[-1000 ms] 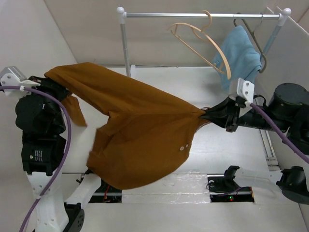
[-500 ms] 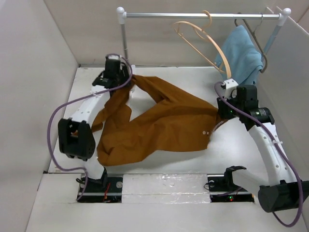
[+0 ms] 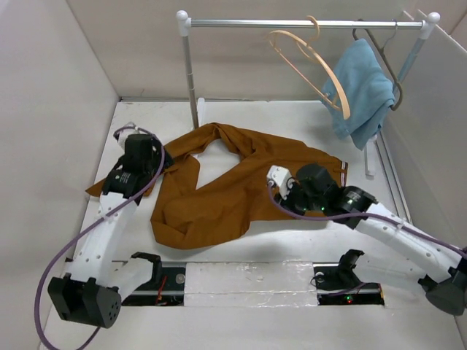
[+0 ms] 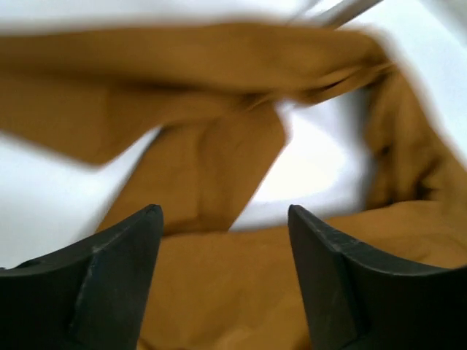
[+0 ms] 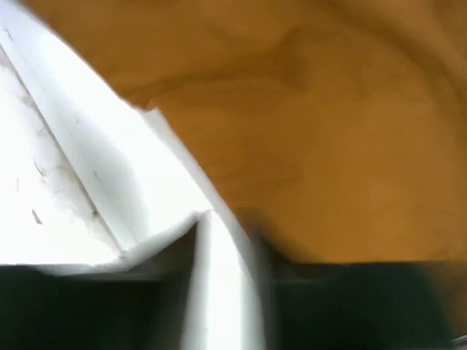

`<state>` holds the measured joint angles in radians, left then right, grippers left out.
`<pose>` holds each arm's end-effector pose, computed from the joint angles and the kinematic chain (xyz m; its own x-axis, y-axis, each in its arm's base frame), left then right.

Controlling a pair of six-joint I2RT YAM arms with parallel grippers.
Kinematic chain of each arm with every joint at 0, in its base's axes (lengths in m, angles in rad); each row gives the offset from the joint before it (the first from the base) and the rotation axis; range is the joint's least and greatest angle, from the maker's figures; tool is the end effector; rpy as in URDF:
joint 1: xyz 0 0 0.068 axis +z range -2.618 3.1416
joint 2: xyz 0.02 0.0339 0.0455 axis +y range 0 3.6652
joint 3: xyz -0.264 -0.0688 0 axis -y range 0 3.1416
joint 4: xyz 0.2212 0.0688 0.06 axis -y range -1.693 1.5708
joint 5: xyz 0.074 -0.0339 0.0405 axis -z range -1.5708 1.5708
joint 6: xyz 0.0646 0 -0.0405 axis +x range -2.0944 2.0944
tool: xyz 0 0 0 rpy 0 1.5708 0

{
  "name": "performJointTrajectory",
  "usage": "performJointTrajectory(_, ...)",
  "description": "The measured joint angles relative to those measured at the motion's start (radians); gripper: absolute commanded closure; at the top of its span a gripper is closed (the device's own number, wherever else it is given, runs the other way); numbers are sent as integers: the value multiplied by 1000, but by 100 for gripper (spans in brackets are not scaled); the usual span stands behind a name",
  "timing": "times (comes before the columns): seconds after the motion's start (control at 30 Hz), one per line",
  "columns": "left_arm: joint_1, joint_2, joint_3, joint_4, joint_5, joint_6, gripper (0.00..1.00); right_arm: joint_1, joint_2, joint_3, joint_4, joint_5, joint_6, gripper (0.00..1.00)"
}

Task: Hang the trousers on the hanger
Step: Fold the trousers

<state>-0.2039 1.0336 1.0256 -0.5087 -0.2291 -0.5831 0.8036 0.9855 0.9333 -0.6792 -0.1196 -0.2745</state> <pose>0.2239 -0.0313 0.3309 -0.4060 -0.4636 -0.7876 -0.2632 0.8846 -0.3851 0.1340 0.1500 0.2897 -0.2358 -0.6323 -0.7380 -0.8730 0.4715 -0.1250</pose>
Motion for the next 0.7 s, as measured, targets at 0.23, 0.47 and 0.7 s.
performJointTrajectory(0.23,27,104,-225,-117,78,-184,25,172,68,-71,64,38,-2,10)
performJointTrajectory(0.47,27,288,-275,-53,75,-216,31,187,180,-71,58,219,21,5)
performJointTrajectory(0.7,27,412,-258,50,75,-205,100,66,96,-171,58,386,89,4)
